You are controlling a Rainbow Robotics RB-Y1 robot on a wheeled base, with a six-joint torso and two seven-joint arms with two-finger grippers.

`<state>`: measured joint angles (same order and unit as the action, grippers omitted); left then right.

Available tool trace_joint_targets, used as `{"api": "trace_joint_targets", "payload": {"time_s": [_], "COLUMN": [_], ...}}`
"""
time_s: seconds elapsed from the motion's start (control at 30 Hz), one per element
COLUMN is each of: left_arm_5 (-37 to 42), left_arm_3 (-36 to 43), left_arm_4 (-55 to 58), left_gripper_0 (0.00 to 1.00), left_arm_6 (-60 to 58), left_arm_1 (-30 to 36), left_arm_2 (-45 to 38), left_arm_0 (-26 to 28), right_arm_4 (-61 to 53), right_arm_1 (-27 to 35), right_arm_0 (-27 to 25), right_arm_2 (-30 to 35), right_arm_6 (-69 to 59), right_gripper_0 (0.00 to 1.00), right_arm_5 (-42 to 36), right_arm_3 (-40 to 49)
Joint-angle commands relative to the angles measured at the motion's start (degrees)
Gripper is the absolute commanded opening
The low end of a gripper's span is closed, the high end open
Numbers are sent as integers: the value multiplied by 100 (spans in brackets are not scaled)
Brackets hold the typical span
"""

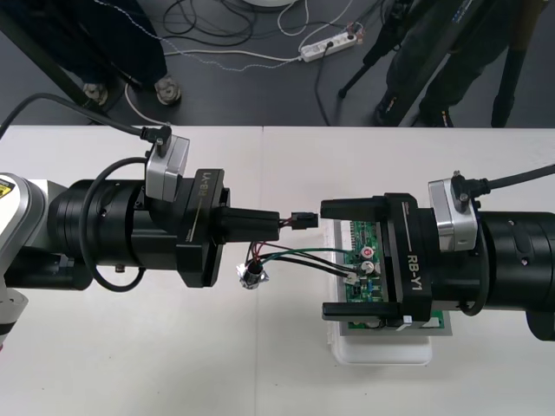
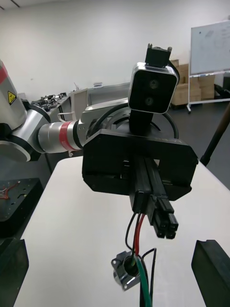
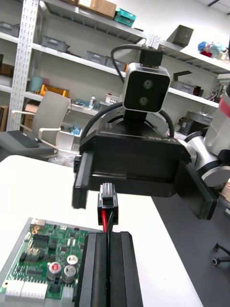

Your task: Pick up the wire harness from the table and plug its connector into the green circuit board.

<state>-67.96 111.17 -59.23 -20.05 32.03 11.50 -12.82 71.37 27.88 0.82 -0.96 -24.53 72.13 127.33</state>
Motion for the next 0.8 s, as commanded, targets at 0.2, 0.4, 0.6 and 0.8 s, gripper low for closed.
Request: {"api": "trace_joint_targets", "payload": {"time_s": [0.2, 0.4, 0.6, 0.8], "left_arm_5": [-314, -684, -991, -1334], "left_arm_3": [-385, -886, -1326, -1739], "left_arm_4": [307, 500, 579, 588], "left_gripper_0": [0, 0, 0, 0], "left_arm_6": [924, 1425, 1865, 2137], "left_arm_1": [383, 374, 383, 374], "left_arm_2": [-149, -149, -149, -149], "left_arm_0": [-221, -300, -388, -450], "right_arm_4": [79, 430, 676, 1230], "right_arm_1": [710, 640, 605, 605], "right_arm_0": [50, 261, 489, 665], "right_arm_2": [289, 755, 1124, 1476], "right_arm_6": [-298, -772, -1185, -1265], "right_gripper_0": [100, 100, 100, 100], "right_arm_5": [320, 1366, 1787, 1787], "right_arm_3": [125, 125, 125, 125]}}
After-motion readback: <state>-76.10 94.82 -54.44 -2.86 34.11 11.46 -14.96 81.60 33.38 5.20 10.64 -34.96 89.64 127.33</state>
